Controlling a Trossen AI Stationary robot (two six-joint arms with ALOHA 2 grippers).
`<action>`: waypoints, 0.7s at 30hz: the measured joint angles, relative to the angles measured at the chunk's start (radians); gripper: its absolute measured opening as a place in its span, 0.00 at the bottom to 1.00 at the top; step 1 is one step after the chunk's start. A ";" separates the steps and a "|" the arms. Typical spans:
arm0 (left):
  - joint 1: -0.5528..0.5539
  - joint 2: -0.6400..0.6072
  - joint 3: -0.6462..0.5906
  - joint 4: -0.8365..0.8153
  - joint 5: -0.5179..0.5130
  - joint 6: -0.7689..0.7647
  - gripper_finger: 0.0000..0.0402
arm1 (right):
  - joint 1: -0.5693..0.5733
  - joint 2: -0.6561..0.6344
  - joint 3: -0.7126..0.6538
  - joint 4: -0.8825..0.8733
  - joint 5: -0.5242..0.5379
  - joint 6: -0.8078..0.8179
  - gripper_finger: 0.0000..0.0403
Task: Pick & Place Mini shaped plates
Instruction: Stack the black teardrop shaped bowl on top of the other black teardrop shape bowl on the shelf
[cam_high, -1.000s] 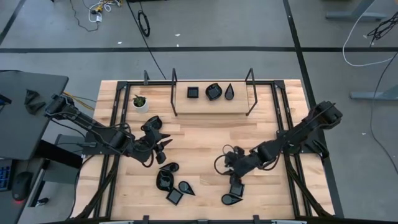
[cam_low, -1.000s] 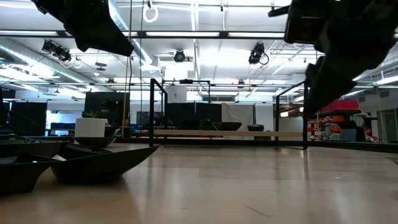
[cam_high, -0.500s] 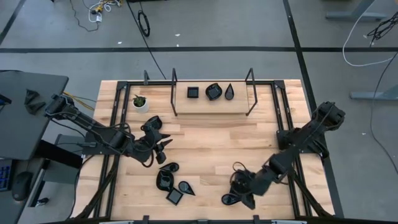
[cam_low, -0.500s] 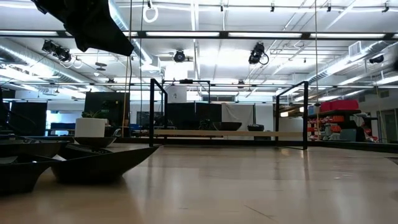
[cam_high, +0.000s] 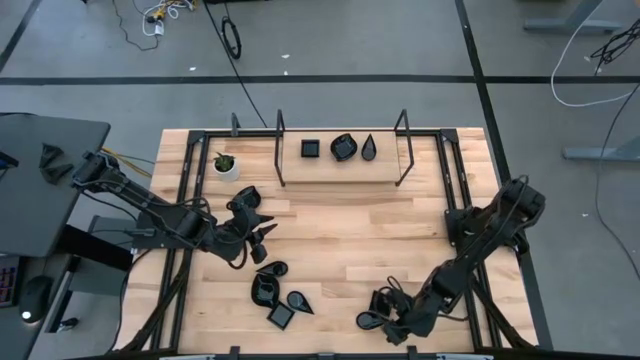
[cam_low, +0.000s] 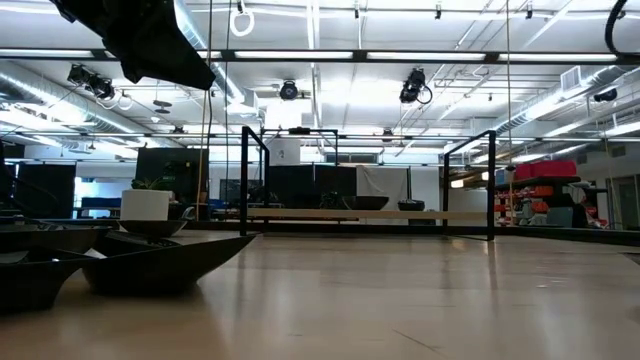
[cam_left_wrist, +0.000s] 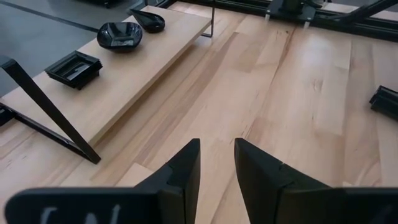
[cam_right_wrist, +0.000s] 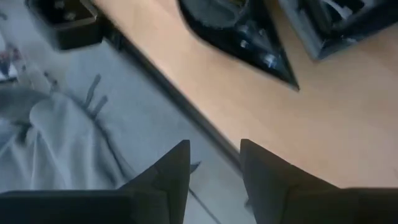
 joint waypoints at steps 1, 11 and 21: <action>0.000 0.000 0.000 -0.001 0.000 0.000 0.26 | -0.002 0.011 0.000 0.020 0.015 0.008 0.36; 0.000 0.000 0.000 -0.003 0.001 0.019 0.26 | -0.041 0.060 0.000 0.016 0.081 0.042 0.36; 0.000 0.000 0.000 -0.002 -0.002 0.018 0.26 | -0.043 0.058 0.000 0.004 0.069 0.018 0.36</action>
